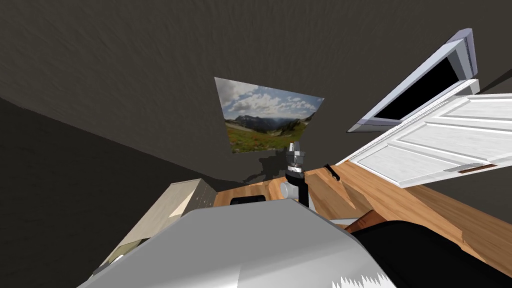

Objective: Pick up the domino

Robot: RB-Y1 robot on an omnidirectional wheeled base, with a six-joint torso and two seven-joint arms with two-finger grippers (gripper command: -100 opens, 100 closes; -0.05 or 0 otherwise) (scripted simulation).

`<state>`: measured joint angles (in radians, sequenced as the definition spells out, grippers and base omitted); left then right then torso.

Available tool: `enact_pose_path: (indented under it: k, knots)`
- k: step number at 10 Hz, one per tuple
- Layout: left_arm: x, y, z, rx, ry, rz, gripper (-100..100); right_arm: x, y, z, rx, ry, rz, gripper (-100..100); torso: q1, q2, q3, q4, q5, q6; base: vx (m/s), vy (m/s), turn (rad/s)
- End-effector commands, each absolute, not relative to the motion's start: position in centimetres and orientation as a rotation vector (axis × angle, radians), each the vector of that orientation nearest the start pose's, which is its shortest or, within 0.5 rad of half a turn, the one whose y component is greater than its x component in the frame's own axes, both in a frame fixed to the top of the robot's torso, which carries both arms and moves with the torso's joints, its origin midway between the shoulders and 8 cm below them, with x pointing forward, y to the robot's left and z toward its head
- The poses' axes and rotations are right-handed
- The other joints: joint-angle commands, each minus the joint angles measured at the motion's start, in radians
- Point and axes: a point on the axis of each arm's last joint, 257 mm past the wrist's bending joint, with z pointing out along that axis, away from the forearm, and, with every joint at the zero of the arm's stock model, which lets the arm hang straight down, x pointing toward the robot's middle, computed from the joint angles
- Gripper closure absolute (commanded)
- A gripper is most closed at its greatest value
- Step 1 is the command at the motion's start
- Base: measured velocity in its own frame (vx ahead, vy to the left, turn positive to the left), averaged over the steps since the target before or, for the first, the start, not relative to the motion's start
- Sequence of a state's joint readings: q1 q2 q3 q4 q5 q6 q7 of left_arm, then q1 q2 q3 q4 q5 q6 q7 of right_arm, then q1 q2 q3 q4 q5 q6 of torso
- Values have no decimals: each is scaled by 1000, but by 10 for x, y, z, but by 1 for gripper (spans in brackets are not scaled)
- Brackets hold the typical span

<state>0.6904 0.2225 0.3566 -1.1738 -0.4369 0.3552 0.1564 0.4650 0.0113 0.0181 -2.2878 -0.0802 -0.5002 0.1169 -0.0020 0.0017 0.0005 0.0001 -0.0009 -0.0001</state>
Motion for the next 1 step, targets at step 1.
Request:
enact_pose_path:
  k: [1]
  knots:
    - [-64, 574, -550, -1889, 1726, 541, 0, 344, -280, 39, 645, 556, 1283, 0, 0, 0, 0, 0, 0, 0, 0, 0, 0]
